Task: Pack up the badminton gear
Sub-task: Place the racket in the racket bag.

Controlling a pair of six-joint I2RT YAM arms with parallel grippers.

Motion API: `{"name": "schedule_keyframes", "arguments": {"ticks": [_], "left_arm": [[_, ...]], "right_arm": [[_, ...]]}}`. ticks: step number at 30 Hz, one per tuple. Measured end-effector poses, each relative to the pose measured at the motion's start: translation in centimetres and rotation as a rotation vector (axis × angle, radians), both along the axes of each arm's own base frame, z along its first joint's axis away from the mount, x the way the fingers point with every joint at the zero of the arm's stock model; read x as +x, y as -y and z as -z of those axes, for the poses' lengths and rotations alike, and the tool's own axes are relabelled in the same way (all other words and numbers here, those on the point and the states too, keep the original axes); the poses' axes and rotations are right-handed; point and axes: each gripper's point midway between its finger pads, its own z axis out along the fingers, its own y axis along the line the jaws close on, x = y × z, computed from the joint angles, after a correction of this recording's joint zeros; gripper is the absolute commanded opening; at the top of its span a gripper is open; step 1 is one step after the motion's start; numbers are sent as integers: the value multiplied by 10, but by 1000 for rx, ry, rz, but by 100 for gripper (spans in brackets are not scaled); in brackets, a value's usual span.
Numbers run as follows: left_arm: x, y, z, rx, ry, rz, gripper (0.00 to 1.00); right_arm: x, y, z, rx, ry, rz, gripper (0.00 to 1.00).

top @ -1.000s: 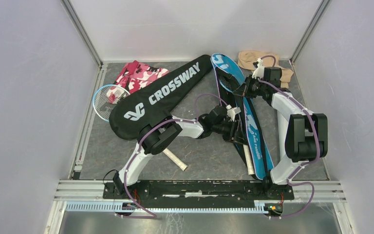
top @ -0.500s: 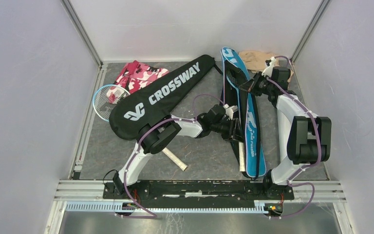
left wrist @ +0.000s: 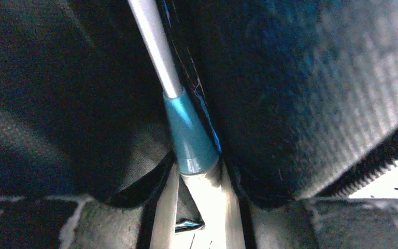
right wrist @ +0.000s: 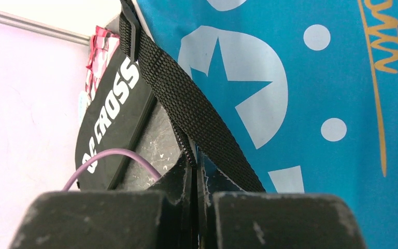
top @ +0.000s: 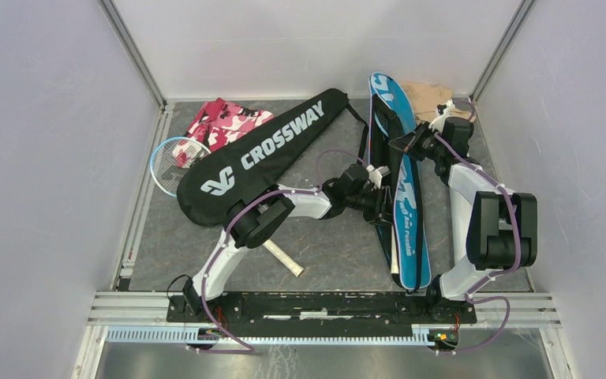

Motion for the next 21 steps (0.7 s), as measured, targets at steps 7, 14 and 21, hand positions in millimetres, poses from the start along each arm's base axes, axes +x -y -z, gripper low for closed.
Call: {"name": "schedule_keyframes", "arguments": {"ticks": [7, 14, 21], "left_arm": [[3, 11, 3, -47, -22, 14, 35], [2, 19, 2, -142, -73, 22, 40], [2, 25, -8, -218, -99, 30, 52]], "right_arm": [[1, -1, -6, 35, 19, 18, 0], [2, -1, -9, 60, 16, 27, 0], [2, -1, -12, 81, 14, 32, 0]]}}
